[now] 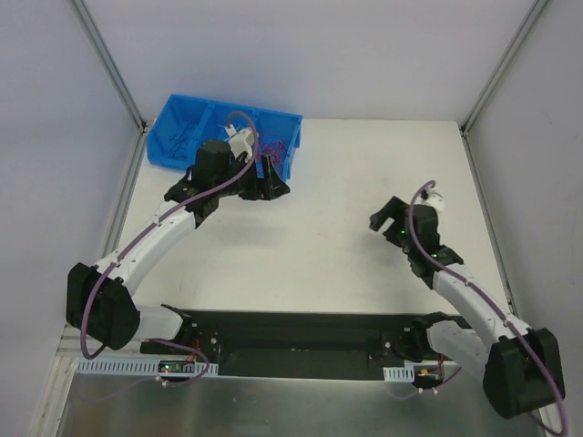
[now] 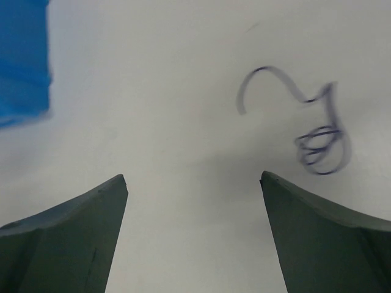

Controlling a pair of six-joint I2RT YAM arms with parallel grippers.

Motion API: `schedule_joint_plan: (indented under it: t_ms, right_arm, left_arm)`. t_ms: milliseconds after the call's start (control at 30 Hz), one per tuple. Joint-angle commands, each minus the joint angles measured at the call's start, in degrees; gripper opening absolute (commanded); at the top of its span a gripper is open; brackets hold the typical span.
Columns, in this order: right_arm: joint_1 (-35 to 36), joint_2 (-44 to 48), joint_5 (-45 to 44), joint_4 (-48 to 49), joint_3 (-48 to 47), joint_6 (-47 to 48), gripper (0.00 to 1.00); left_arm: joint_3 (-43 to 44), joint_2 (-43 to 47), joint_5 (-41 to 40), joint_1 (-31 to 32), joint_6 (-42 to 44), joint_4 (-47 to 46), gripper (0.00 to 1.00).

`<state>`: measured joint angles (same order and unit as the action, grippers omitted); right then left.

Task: Untangle the cables

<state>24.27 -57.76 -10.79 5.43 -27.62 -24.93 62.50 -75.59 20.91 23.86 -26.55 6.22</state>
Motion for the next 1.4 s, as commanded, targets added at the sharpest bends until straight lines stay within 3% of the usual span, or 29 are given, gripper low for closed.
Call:
schedule_joint_plan:
  t_ms: [0,133,333,733,833,933,1133,1367]
  right_arm:
    - [-15.20,4.14,4.07,-21.86,-2.44,4.00,0.93]
    - [-22.50,2.92,7.54,-22.57,-2.70,8.83,0.91]
    - [-24.01,-9.28,9.20,-21.17,-6.83,11.48,0.80]
    - [-24.10,-23.89,10.17,-16.77,-13.95,13.50,0.44]
    - [-24.01,-25.56,12.72,-16.95,-15.01,14.64,0.26]
    - [-23.84,-25.48,14.38,-16.95,-15.28,16.39,0.00]
    - [-17.26,-18.20,23.95,-15.19,-11.77,18.69,0.00]
    - [-6.53,-4.58,36.16,-10.80,-5.26,18.51,0.00]
  left_arm:
    - [2.54,1.50,9.50,2.07,0.28,-2.88,0.74]
    - [1.75,0.98,10.99,3.39,-1.40,-4.02,0.74]
    - [1.66,2.20,11.09,5.06,-0.35,-4.02,0.74]
    - [1.48,0.54,11.44,5.59,0.71,-4.02,0.74]
    - [1.57,-0.17,11.87,5.59,0.53,-3.93,0.74]
    - [1.83,-0.87,12.49,5.85,0.88,-3.93,0.74]
    - [2.62,-2.19,14.68,7.78,4.39,-4.02,0.66]
    - [2.28,-7.11,27.07,9.80,0.02,-10.42,0.66]
